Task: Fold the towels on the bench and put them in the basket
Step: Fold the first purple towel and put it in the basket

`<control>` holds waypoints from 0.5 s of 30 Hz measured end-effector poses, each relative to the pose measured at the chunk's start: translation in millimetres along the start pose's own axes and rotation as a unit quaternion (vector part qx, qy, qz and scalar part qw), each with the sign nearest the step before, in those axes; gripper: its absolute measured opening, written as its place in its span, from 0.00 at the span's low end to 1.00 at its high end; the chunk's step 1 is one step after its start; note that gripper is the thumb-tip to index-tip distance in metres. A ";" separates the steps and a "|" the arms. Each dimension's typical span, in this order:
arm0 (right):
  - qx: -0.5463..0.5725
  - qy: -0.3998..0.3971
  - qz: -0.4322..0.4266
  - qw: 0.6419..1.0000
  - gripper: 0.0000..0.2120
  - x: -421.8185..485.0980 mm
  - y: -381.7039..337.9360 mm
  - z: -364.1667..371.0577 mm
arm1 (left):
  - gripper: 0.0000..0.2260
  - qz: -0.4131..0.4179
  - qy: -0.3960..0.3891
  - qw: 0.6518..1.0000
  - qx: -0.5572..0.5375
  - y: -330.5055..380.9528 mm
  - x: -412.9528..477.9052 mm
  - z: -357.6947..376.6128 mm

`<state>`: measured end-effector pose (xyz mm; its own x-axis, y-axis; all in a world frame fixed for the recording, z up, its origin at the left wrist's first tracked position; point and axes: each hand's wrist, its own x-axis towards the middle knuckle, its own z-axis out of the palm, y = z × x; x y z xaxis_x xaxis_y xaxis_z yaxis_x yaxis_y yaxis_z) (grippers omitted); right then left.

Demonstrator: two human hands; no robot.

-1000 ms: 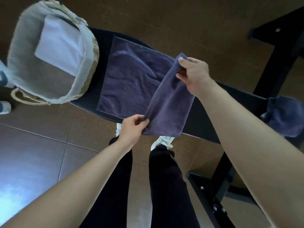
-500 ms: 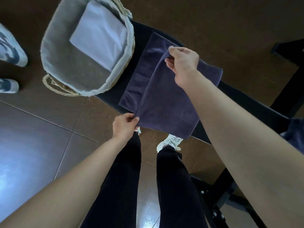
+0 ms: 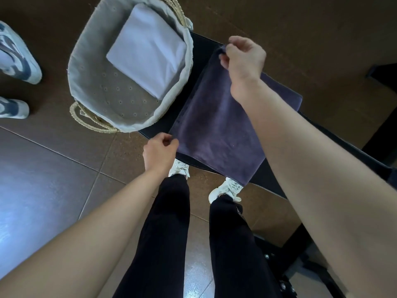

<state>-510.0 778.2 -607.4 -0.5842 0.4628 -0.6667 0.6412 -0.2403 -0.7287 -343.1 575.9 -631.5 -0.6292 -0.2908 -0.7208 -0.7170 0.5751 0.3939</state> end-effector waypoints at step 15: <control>-0.338 0.208 -0.048 0.917 0.26 -55.0 124.2 -125.8 | 0.17 0.006 0.051 0.994 0.097 -3.4 20.3 6.8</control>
<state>-335.7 830.2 -641.5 -0.5047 0.7727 -0.3850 0.8404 0.3378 -0.4238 -351.4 573.2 -651.4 -0.6714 -0.3531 -0.6516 -0.6443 0.7125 0.2778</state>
